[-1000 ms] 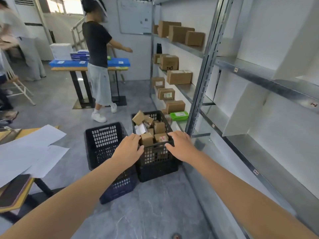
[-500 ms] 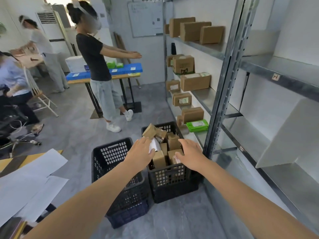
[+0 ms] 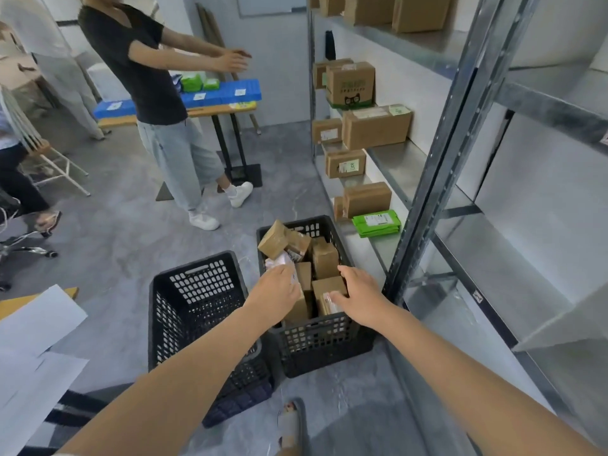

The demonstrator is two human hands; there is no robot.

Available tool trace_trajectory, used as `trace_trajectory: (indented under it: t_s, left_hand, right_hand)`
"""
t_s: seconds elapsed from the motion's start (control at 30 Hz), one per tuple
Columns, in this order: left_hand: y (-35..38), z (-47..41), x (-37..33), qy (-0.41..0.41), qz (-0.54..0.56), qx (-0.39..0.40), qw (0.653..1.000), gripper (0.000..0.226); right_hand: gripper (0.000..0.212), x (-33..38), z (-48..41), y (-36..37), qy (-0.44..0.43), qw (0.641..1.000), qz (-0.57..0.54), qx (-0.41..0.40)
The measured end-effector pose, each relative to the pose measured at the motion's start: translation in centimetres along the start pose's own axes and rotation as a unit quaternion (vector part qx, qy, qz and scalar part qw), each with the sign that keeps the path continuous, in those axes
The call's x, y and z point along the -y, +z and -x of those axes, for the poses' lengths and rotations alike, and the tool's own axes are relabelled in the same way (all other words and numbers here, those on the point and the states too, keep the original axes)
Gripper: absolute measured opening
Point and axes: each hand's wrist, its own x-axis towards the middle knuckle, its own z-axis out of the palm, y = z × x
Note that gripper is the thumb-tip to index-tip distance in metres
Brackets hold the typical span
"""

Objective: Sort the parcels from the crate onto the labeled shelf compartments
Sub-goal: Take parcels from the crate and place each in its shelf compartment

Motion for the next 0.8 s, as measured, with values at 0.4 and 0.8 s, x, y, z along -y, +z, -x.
trace_trajectory:
  t_s: [0.4,0.8]
  left_hand:
    - [3.5,-14.0,6.5,-0.071,0.145,0.092,0.983,0.035]
    - [5.5,-23.8,14.7,-0.146,0.199,0.15,0.957,0.043]
  right_hand:
    - [0.062,0.4,-16.4,1.2,0.063,0.994,0.02,0.083]
    - [0.059,1.6,-27.6,4.2,0.137,0.978,-0.075,0.138]
